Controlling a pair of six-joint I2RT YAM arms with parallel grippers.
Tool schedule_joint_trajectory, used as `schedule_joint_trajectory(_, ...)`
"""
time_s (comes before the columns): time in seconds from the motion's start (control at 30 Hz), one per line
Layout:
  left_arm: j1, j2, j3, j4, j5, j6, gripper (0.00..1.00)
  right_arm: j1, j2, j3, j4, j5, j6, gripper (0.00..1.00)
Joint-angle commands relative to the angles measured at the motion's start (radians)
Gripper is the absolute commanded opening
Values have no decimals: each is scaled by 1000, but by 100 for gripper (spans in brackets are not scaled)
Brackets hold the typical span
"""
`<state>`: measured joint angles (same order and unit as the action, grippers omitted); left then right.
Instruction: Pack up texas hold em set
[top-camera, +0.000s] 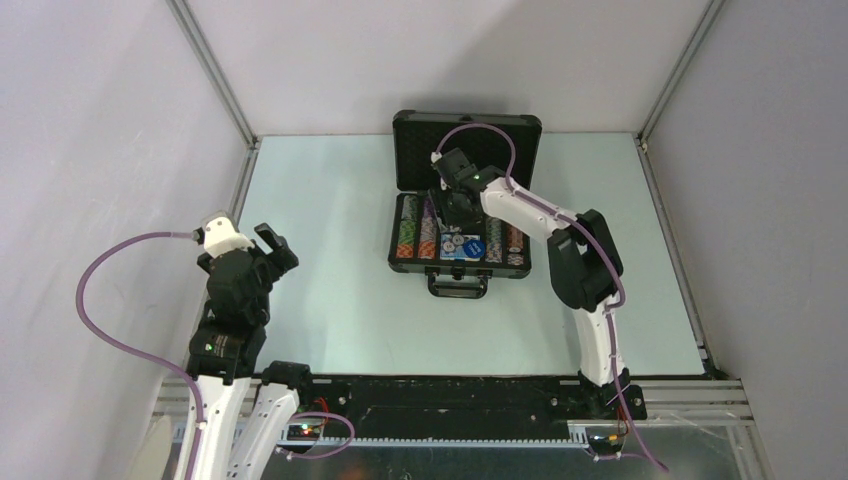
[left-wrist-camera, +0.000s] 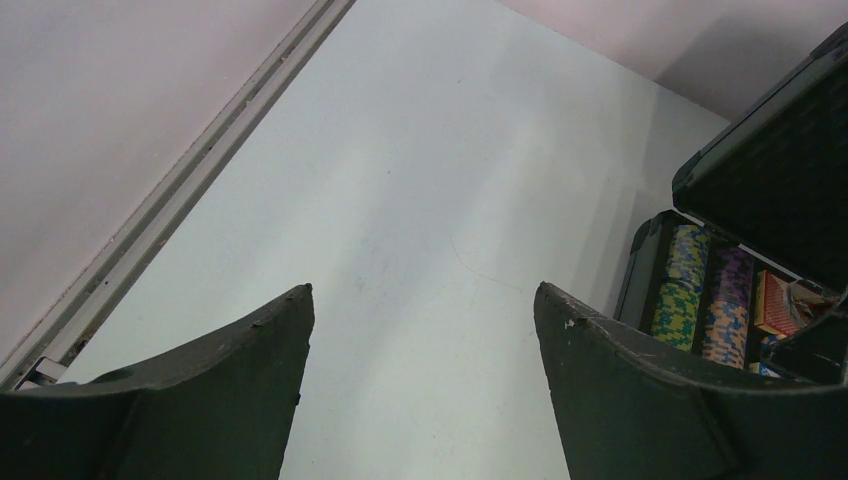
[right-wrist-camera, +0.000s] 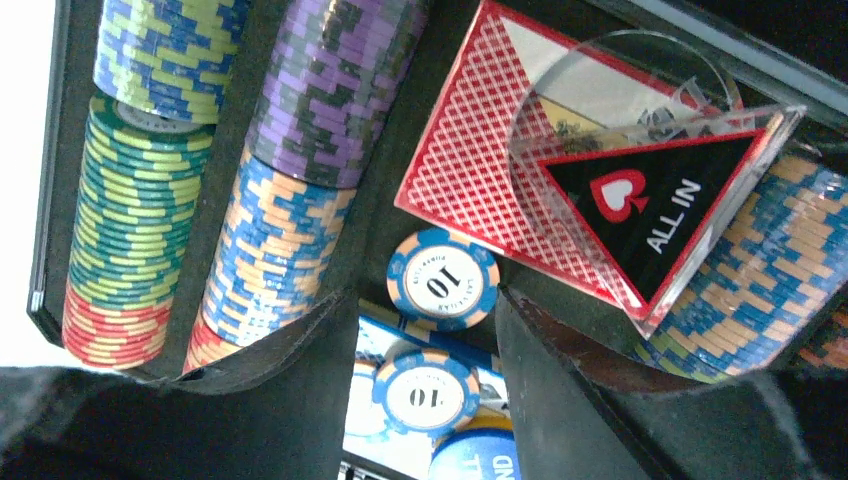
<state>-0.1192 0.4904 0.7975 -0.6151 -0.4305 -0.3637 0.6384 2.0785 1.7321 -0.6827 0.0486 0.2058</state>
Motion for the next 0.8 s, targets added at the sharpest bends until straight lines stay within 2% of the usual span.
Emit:
schedule_joint_trajectory(0.0, 8, -5, -8, 24, 6, 25, 86, 16, 49, 63, -31, 49, 8, 58)
schedule_joint_trajectory(0.43, 7, -4, -8, 23, 8, 25, 86, 21, 62, 64, -29, 144, 7, 42)
schedule_joint_trajectory(0.77, 8, -1, -8, 23, 7, 25, 86, 21, -12, 37, 11, 156, 13, 39)
